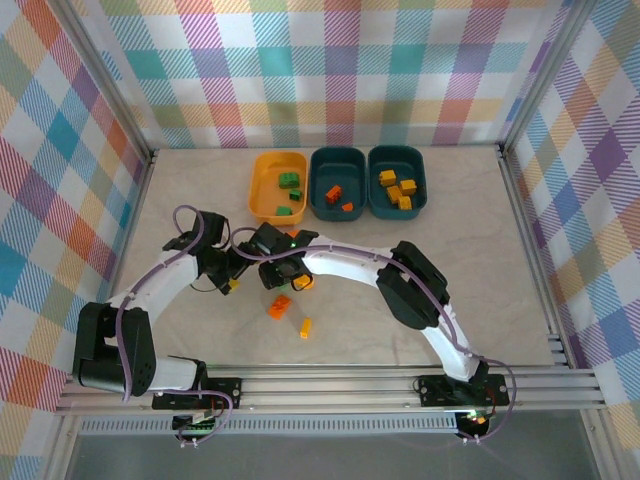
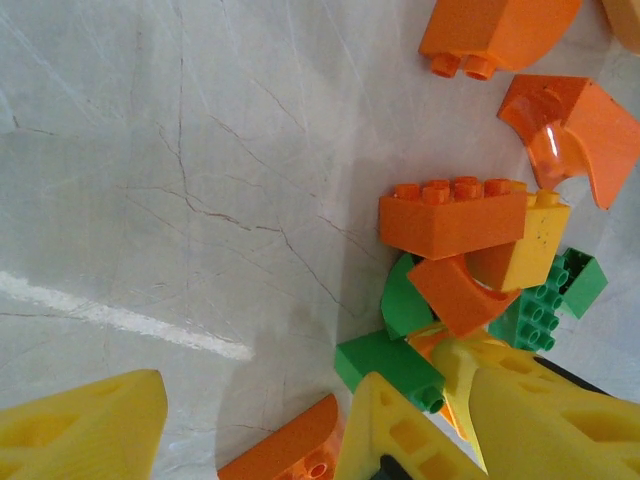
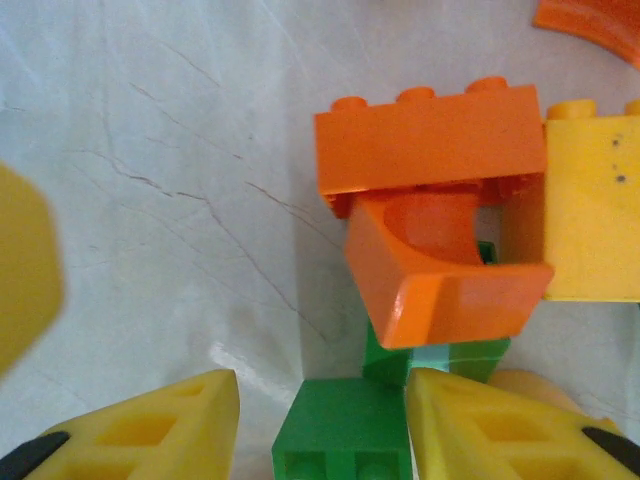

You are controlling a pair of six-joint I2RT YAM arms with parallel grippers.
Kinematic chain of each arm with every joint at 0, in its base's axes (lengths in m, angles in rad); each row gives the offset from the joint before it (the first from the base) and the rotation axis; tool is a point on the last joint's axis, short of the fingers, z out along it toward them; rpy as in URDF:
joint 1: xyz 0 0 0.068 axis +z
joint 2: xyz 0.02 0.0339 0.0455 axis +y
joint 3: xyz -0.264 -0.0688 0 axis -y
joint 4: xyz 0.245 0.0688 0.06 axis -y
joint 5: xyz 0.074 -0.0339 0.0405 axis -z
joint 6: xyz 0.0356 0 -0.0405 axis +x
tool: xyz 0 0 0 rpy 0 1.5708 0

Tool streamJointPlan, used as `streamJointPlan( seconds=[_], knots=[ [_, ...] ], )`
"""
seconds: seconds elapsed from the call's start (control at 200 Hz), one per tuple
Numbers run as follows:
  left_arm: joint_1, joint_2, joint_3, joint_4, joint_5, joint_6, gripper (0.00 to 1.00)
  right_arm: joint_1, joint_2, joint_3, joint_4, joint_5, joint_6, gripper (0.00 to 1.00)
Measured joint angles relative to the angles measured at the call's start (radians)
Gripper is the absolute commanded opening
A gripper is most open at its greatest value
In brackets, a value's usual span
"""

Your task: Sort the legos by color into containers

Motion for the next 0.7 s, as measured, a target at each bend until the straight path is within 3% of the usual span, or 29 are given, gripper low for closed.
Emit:
streamJointPlan(
  seconds=[0.34,0.7],
  knots=[
    [0.002,0.000,-0.005,-0.003,-0.004,0.000,0.79,0.019,0.003,-0.002,-0.023,0.037,-0.029,0.31],
    [0.002,0.000,-0.005,-0.002,-0.003,0.000,0.79,0.020,-0.063,-0.058,-0.023,0.036,-0.037,0.29]
  ],
)
